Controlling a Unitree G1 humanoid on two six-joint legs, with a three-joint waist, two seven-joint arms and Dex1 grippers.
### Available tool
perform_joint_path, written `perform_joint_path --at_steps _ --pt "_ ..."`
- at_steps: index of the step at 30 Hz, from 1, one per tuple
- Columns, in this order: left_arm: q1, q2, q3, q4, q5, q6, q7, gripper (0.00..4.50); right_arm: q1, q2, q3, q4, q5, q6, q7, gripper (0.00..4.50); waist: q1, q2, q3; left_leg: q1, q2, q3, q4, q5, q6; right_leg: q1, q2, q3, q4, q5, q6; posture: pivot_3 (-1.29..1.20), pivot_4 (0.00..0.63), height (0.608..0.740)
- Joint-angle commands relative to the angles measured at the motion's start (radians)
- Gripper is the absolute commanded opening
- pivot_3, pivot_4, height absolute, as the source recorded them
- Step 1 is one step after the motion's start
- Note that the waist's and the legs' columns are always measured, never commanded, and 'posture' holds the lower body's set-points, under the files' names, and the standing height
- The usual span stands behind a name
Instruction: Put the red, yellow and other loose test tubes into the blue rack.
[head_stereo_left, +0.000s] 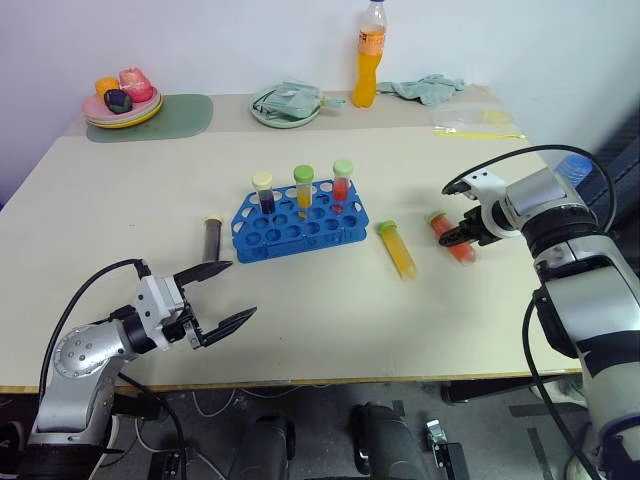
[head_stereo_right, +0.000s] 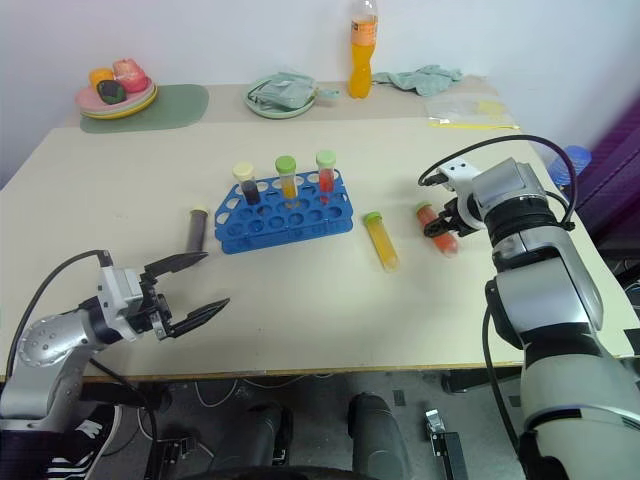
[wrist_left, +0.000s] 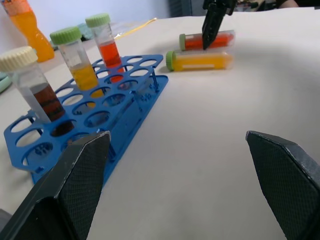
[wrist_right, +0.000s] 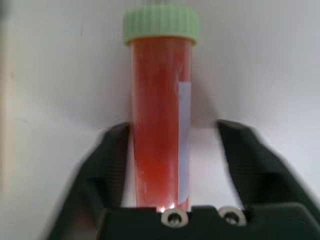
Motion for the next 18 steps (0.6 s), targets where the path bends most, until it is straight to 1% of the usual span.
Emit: perform_joint_path --at_steps 1,5,10,15,18 --pt "0.0 0.009 0.023 -0.031 -0.009 -0.004 0.006 4.5 -0.032 0.015 -0.04 0.008 0.0 -0.008 -0.004 1.78 0.0 0.0 0.0 0.0 0.0 0.0 0.0 0.0 0.0 0.0 0.0 0.0 0.0 0.0 0.0 0.0 0.15 0.74" --pt "-0.009 0.017 0.026 -0.022 -0.013 -0.005 0.001 4.5 -0.024 0.016 -0.076 -0.021 0.012 0.019 -0.002 1.78 0.0 0.0 0.0 0.0 0.0 0.0 0.0 0.0 0.0 0.0 0.0 0.0 0.0 0.0 0.0 0.0 0.15 0.74" --pt "-0.035 0.027 0.025 -0.002 -0.01 -0.007 -0.009 4.5 0.02 0.001 -0.094 -0.082 0.022 0.045 0.015 1.78 0.002 0.0 0.0 0.0 0.0 0.0 0.0 0.0 0.0 0.0 0.0 0.0 0.0 0.0 0.0 0.0 0.15 0.74" --pt "-0.074 0.035 0.017 0.025 -0.011 -0.004 -0.026 4.5 0.061 -0.007 -0.101 -0.113 0.018 0.065 0.0 1.78 0.003 0.0 0.0 0.0 0.0 0.0 0.0 0.0 0.0 0.0 0.0 0.0 0.0 0.0 0.0 0.0 0.15 0.74" --pt "-0.095 0.031 0.009 0.038 -0.009 -0.005 -0.033 4.5 0.074 -0.003 -0.1 -0.149 0.022 0.074 0.017 0.96 0.003 0.0 0.0 0.0 0.0 0.0 0.0 0.0 0.0 0.0 0.0 0.0 0.0 0.0 0.0 0.0 0.15 0.74"
